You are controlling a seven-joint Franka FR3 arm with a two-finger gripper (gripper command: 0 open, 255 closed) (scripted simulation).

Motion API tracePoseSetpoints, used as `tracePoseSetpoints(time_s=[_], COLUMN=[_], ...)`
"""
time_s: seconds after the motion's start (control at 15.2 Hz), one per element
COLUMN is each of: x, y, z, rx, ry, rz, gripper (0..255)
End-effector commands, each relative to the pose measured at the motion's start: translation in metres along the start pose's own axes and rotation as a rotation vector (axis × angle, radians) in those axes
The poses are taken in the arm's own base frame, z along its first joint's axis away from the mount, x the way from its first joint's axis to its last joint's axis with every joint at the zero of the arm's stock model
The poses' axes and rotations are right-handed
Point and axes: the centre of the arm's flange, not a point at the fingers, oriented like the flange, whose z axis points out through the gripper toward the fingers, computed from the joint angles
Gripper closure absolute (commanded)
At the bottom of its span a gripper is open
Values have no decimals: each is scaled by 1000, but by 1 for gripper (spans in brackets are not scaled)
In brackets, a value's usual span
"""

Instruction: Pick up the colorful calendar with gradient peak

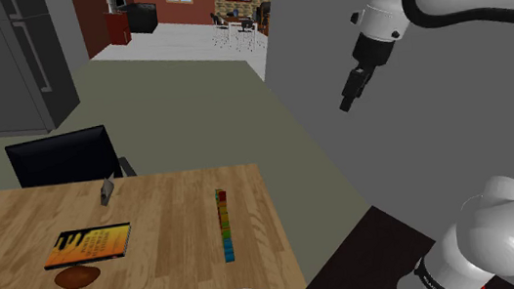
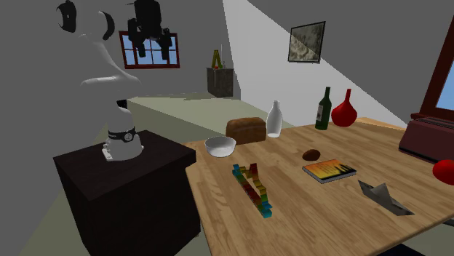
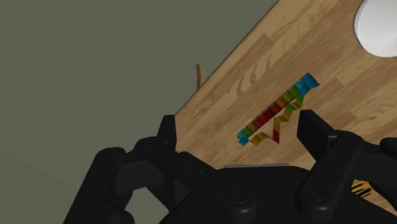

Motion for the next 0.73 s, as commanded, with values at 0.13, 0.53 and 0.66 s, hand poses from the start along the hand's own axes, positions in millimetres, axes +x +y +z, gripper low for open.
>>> tracePoseSetpoints(time_s=[0.13,0.53,0.66], x=[6,27,35], y=[-14,-53,-66], z=[22,87,109], rx=[-2,-8,-10], ry=[5,22,27], rz=[34,137,171], gripper=[0,0,0])
